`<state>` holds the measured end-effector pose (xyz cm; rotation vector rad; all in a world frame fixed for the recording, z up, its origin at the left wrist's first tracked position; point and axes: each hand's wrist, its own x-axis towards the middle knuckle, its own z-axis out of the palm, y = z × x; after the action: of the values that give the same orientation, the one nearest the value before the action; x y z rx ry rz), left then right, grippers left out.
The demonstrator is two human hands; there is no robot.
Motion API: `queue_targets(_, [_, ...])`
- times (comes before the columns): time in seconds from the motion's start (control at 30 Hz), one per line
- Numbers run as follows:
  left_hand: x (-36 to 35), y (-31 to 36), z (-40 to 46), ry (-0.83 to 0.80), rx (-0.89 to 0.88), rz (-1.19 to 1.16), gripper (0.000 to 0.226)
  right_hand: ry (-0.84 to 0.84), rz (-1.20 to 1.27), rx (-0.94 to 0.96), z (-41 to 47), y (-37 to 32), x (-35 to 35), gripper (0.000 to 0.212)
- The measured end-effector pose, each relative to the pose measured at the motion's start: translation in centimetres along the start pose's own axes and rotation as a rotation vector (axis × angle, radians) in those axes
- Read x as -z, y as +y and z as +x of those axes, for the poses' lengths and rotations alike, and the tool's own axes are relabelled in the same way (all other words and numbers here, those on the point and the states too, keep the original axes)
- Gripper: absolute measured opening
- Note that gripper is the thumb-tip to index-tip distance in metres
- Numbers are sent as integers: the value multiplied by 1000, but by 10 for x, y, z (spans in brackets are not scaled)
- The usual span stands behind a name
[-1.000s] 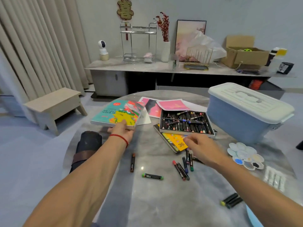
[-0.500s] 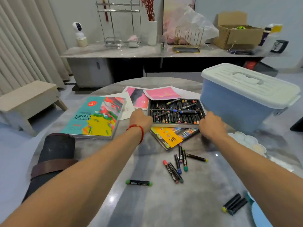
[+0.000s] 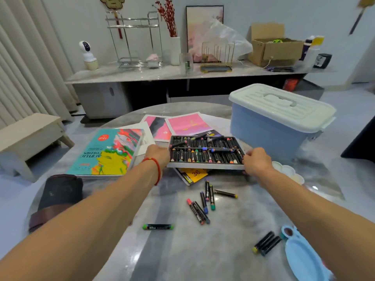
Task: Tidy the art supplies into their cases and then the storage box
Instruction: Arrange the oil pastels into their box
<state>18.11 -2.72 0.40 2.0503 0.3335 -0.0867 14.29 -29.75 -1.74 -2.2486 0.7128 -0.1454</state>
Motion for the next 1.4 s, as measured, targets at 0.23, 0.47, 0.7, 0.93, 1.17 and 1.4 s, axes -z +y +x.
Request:
queue_targets(0.23, [27, -38, -74, -47, -82, -47, 16, -34, 3, 174, -99, 30, 39, 36])
queue_targets(0.47, [68, -79, -160, -192, 15, -65, 14, -146, 64, 287, -190, 62, 71, 39])
queue_targets(0.7, [108, -98, -208, -454, 71, 105, 17, -328, -193, 353, -239, 89, 90, 15])
queue_targets(0.93, [126, -104, -222, -624, 138, 165, 13, -433, -120, 325, -276, 93, 101, 25])
queue_targets(1.17, [126, -111, -223, -708, 204, 473, 32, -486, -184, 305, -293, 105, 89, 24])
queue_targets(1.4, [118, -98, -185, -384, -97, 873, 42, -399, -567, 523, -249, 82, 73, 17])
